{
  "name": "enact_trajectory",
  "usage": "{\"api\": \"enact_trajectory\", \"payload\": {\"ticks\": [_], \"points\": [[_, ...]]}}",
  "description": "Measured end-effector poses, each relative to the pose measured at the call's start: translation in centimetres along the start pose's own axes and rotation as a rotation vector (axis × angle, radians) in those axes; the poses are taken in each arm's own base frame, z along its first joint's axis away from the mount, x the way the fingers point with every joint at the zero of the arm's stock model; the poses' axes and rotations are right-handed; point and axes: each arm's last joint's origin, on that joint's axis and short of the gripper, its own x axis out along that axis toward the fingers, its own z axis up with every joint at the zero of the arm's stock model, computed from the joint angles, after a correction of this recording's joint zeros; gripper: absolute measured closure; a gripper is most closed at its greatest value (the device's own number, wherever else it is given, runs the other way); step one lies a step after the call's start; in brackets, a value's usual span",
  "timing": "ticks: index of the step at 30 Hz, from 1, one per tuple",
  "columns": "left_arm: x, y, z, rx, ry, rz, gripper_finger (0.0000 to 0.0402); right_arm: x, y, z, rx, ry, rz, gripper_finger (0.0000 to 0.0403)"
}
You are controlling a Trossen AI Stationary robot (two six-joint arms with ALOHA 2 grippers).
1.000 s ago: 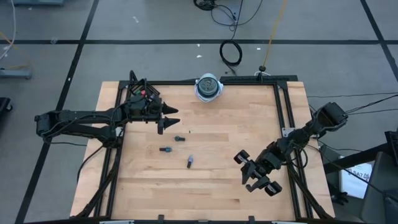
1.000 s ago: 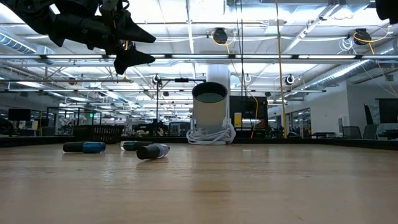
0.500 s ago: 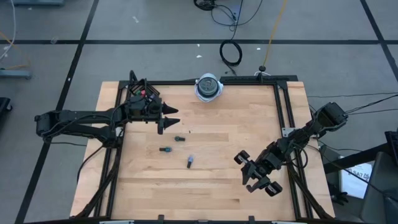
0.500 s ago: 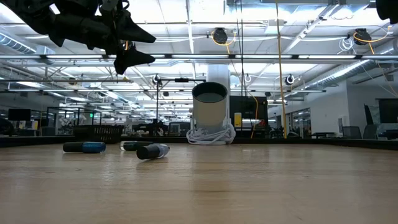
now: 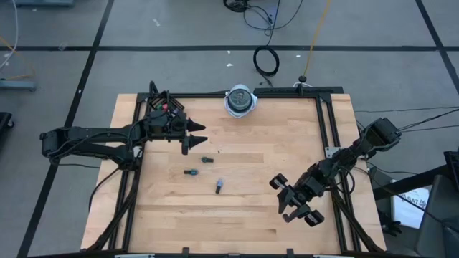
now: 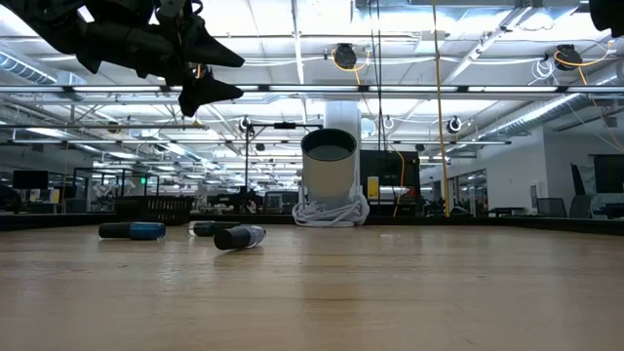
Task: Pick & Place Nail Polish
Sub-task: Put the light orange nail polish bottle into the black bin
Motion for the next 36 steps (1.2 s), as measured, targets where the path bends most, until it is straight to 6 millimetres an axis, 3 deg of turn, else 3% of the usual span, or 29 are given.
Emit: {"api": "enact_trajectory", "payload": {"ticks": [10, 18, 25, 36], "points": [[0.0, 0.1, 0.0, -0.001, -0.007, 0.023, 0.0123, -0.9, -2.3, -2.2, -0.035, 0.235, -0.363, 0.0293], [0.0, 0.1, 0.0, -0.071, -0.008, 0.024, 0.0123, -3.3, -5.3, -4.5, 0.019, 0.5, -0.753, 0.0293], [1.5, -0.5, -1.3, -0.199, 0.059, -0.007, 0.0123, -5.3, -7.0, -6.3, 0.01, 0.642, -0.901, 0.0293], [5.7, -1.3, -2.9, -0.248, -0.045, -0.136, 0.0124, -6.6, -7.1, -7.0, -0.379, 0.91, -1.095, 0.0293]]}}
